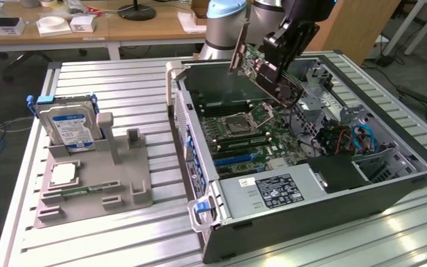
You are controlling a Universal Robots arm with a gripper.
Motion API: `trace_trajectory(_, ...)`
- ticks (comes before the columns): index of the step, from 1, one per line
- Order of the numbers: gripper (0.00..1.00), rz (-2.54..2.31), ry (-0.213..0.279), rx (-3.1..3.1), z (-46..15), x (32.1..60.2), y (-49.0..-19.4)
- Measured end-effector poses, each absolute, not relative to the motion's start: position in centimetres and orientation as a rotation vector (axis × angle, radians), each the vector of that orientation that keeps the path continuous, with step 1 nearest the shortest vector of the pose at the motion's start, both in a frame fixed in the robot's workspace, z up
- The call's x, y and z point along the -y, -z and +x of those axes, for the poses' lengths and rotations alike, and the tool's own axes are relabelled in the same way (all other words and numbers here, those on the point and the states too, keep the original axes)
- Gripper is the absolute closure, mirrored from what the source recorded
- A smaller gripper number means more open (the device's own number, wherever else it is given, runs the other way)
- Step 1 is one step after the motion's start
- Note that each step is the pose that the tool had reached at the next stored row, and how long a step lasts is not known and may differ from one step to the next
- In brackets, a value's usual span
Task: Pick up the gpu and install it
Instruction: 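Insert the gpu into the slot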
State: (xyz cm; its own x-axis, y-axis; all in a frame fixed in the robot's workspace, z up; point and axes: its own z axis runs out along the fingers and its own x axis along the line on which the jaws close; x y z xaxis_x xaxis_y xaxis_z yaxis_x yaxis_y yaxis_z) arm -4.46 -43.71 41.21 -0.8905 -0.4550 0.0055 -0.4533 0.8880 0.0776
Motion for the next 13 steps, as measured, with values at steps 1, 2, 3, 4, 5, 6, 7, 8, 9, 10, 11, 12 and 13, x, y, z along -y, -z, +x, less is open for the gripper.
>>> trace_trajectory(1,0.74,0.734,0.116,3.028,-4.45,43.71,-41.20)
trace_trajectory(2,0.74,0.749,0.116,3.024,-4.46,43.71,-41.17)
trace_trajectory(3,0.74,0.773,0.115,3.018,-4.46,43.71,-41.14)
trace_trajectory(4,0.74,0.798,0.115,3.010,-4.46,43.71,-41.11)
trace_trajectory(5,0.74,0.826,0.115,3.002,-4.46,43.72,-41.07)
trace_trajectory(6,0.74,0.851,0.114,2.994,-4.46,43.72,-41.04)
trace_trajectory(7,0.74,0.876,0.114,2.987,-4.46,43.72,-41.01)
trace_trajectory(8,0.74,0.898,0.114,2.980,-4.46,43.72,-40.99)
trace_trajectory(9,0.74,0.917,0.113,2.973,-4.46,43.71,-40.97)
trace_trajectory(10,0.74,0.936,0.113,2.967,-4.46,43.71,-40.95)
trace_trajectory(11,0.74,0.954,0.113,2.961,-4.46,43.71,-40.92)
trace_trajectory(12,0.74,0.977,0.112,2.952,-4.46,43.72,-40.90)
trace_trajectory(13,0.74,0.999,0.112,2.945,-4.46,43.72,-40.88)
